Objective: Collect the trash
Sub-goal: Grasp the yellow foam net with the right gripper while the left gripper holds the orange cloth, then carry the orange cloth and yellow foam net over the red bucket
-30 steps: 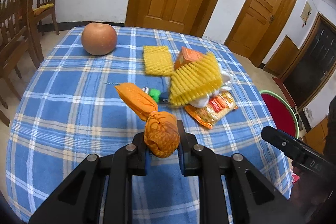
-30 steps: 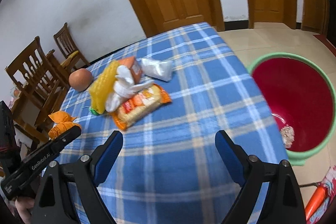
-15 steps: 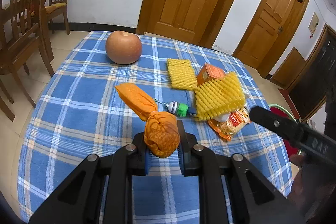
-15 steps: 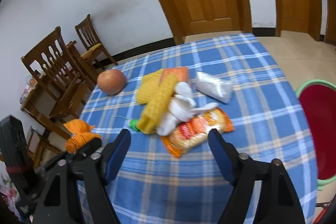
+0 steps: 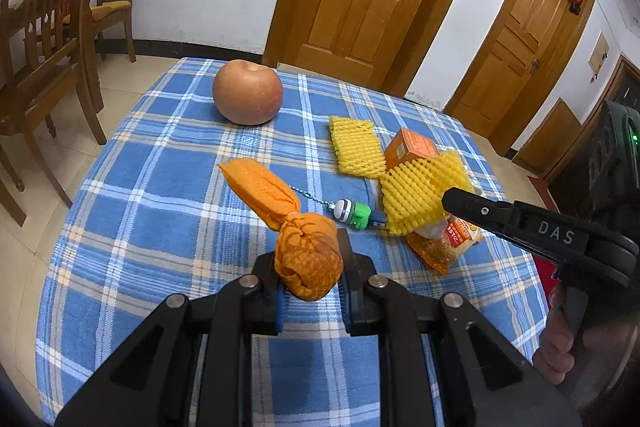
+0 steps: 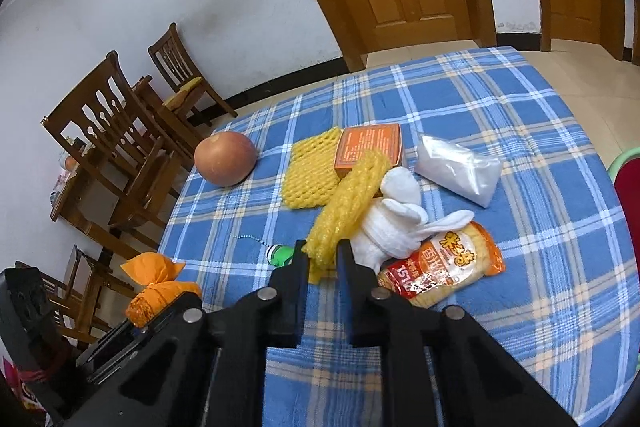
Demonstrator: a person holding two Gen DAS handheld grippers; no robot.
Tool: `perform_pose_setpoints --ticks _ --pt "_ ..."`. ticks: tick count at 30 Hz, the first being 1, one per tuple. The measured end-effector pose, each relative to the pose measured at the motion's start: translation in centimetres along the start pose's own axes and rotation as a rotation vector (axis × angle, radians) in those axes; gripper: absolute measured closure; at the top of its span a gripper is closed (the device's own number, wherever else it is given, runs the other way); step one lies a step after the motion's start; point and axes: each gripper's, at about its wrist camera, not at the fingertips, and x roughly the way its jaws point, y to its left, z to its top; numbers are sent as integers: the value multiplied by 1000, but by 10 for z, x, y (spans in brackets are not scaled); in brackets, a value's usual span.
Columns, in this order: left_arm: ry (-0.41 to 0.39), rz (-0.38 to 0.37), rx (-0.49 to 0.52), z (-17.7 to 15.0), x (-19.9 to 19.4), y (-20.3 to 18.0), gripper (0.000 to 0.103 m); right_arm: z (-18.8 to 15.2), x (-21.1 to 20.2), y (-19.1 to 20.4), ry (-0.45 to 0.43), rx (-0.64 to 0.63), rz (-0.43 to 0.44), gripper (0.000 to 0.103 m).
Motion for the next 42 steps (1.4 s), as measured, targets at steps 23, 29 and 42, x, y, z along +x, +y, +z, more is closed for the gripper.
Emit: perform_pose_setpoints --ticks 23,29,42 --pt "-14 -98 87 4 -19 -50 84 -14 -110 -25 -230 -17 0 90" --pt "24 -182 118 3 -16 -80 84 -24 -140 -53 -263 18 -54 90" --pt "69 -277 261 -6 -4 -160 84 -50 -193 -110 -354 97 -194 90"
